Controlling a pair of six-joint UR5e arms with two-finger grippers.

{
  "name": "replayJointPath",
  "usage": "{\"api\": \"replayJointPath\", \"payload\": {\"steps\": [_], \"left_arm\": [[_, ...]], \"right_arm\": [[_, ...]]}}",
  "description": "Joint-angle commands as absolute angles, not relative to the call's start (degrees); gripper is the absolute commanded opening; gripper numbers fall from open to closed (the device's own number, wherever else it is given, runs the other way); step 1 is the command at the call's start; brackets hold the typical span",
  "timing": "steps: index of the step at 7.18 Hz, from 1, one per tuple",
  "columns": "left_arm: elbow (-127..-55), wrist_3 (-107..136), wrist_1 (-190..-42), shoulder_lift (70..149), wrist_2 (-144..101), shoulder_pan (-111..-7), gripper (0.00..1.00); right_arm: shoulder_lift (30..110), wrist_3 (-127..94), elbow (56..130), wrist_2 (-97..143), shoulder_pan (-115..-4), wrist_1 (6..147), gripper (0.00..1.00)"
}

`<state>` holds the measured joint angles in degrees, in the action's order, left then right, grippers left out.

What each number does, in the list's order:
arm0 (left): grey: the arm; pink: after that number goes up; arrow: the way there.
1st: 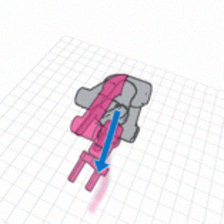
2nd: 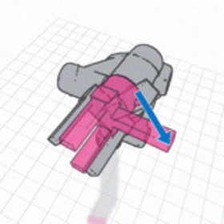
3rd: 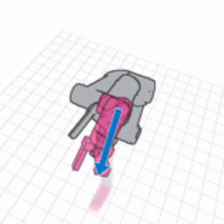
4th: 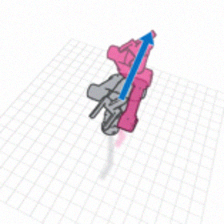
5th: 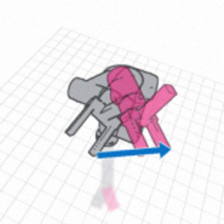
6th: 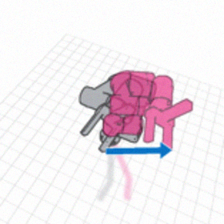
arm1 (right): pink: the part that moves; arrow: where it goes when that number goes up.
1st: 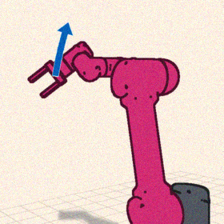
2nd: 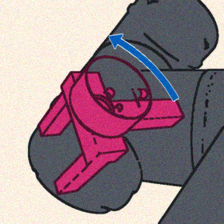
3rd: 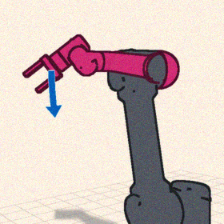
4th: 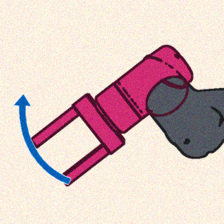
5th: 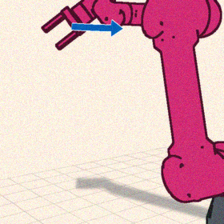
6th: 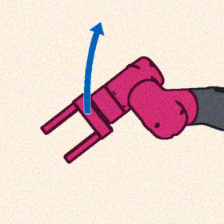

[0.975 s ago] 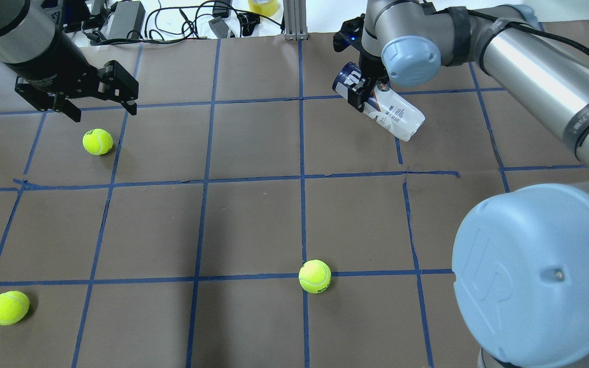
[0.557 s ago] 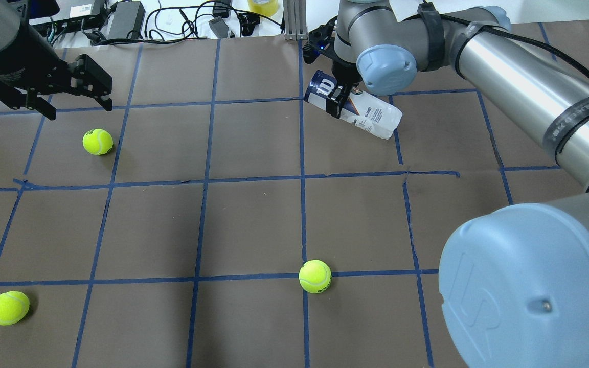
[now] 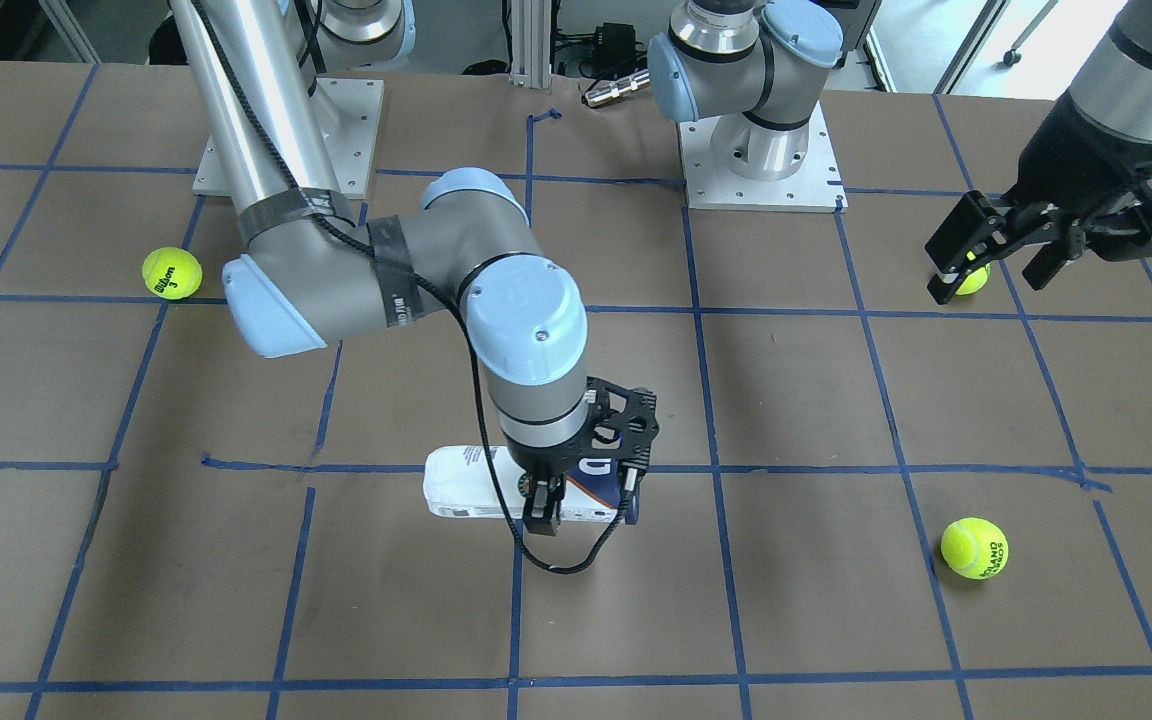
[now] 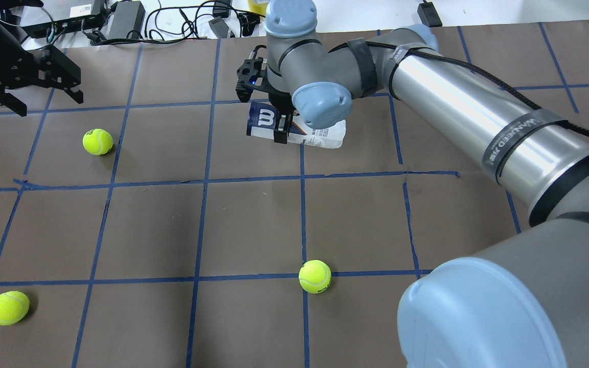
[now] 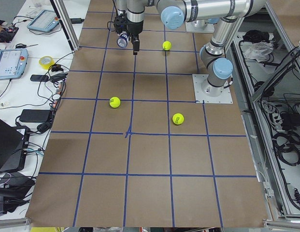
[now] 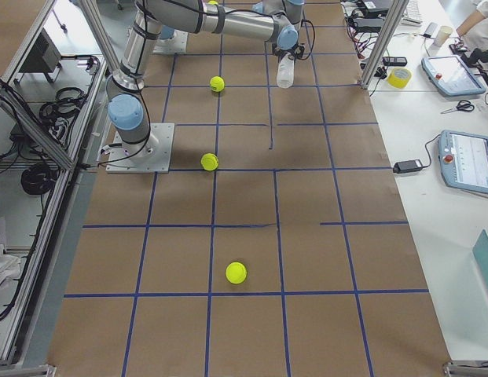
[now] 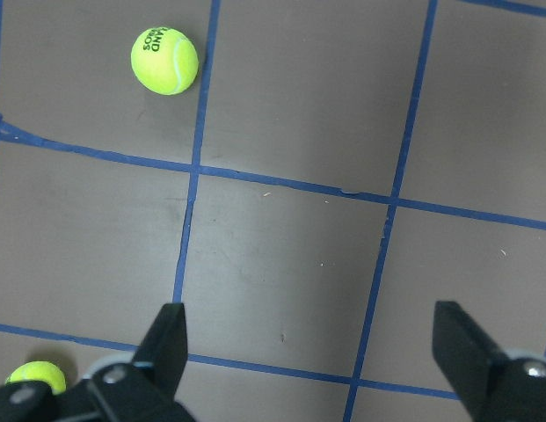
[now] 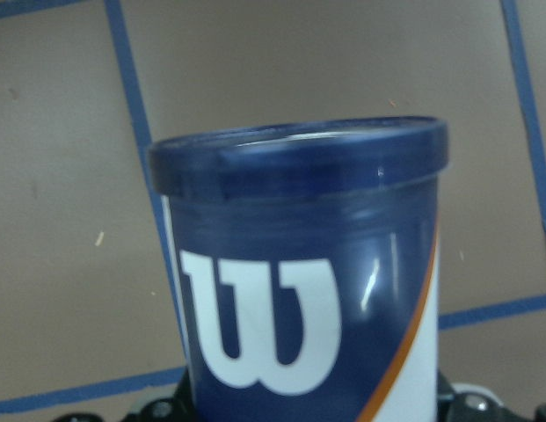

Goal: Lift up tennis ball bucket
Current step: 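Lift the can with the right gripper and carry it toward the left arm, then tip the can onto its side and lower it onto the table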

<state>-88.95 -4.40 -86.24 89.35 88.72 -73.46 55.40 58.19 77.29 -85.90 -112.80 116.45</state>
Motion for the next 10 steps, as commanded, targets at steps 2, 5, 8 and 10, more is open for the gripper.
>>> {"api": "replayJointPath", "payload": {"steps": [2, 5, 8, 10], "left_arm": [[-87.9, -4.4, -86.3, 90.0, 88.8, -72.9, 1.00], [-88.0, -4.4, -86.4, 90.1, 88.3, -72.2, 1.00], [-88.2, -4.4, -86.4, 90.2, 88.2, -72.3, 1.00], [-88.2, -4.4, -86.4, 90.2, 88.2, -72.3, 1.00]], "right_arm": [[52.1, 62.0, 77.2, -85.9, -118.5, 120.3, 0.73], [50.2, 62.1, 77.2, -87.6, -120.9, 121.7, 0.78], [49.4, 62.0, 77.0, -87.8, -121.0, 122.2, 0.79], [48.3, 62.0, 77.3, -87.7, -121.1, 124.9, 0.92]]}}
